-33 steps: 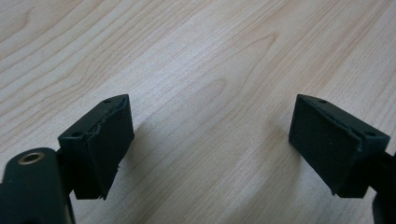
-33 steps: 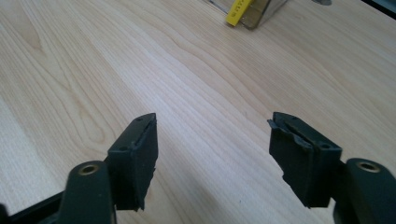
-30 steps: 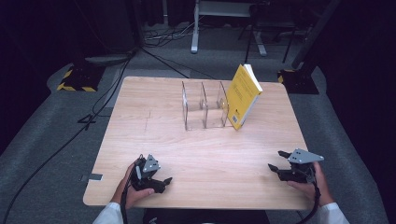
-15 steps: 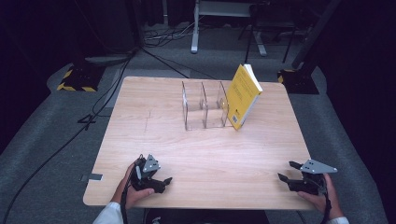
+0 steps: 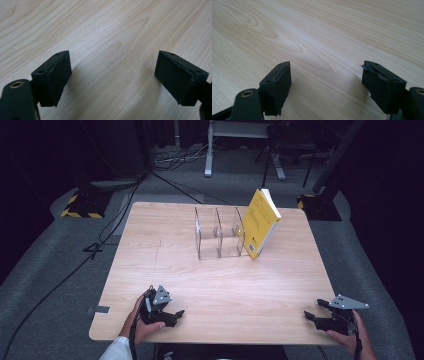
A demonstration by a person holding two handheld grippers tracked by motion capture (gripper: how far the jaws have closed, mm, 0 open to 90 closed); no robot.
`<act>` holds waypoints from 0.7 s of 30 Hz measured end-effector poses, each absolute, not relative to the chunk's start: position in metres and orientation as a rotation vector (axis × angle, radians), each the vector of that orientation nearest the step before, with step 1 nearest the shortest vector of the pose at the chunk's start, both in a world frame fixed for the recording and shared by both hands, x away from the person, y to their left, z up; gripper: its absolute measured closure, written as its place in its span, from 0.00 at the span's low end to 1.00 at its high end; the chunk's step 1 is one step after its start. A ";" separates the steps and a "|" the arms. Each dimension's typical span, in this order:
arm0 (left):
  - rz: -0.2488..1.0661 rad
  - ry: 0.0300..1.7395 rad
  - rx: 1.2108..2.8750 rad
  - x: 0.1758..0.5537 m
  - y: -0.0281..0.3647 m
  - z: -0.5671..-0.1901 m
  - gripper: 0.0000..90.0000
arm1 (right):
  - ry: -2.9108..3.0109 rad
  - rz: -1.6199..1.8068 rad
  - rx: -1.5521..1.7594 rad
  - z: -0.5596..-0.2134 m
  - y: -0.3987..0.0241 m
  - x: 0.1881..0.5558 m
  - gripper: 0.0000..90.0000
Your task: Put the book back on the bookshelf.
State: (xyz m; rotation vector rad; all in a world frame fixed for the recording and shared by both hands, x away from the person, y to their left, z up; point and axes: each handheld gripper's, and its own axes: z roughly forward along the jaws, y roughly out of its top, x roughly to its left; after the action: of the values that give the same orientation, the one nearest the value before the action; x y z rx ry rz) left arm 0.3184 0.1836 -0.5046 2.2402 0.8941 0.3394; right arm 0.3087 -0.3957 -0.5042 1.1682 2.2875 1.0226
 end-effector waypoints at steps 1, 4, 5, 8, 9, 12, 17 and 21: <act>0.339 0.896 2.240 0.318 0.184 -0.505 0.16 | 2.290 1.023 1.168 -0.504 -0.396 0.308 0.27; 0.338 0.895 2.238 0.318 0.183 -0.505 0.16 | 2.293 1.023 1.165 -0.504 -0.396 0.309 0.26; 0.339 0.894 2.239 0.318 0.184 -0.505 0.16 | 2.293 1.023 1.165 -0.504 -0.396 0.309 0.26; 0.340 0.897 2.237 0.318 0.183 -0.505 0.16 | 2.292 1.022 1.164 -0.504 -0.396 0.308 0.26; 0.339 0.895 2.239 0.318 0.184 -0.505 0.16 | 2.291 1.022 1.163 -0.504 -0.396 0.308 0.26; 0.339 0.895 2.238 0.318 0.184 -0.505 0.16 | 2.291 1.022 1.164 -0.504 -0.396 0.308 0.26; 0.337 0.887 2.240 0.319 0.183 -0.505 0.16 | 2.286 1.018 1.171 -0.504 -0.395 0.308 0.26; 0.335 0.891 2.236 0.320 0.183 -0.505 0.16 | 2.279 1.015 1.178 -0.504 -0.395 0.308 0.26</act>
State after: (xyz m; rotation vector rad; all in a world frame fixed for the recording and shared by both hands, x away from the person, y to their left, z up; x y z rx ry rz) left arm 0.3198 0.1828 -0.5049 2.2361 0.8909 0.3347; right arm 0.3079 -0.3949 -0.5044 1.1784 2.2792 1.0145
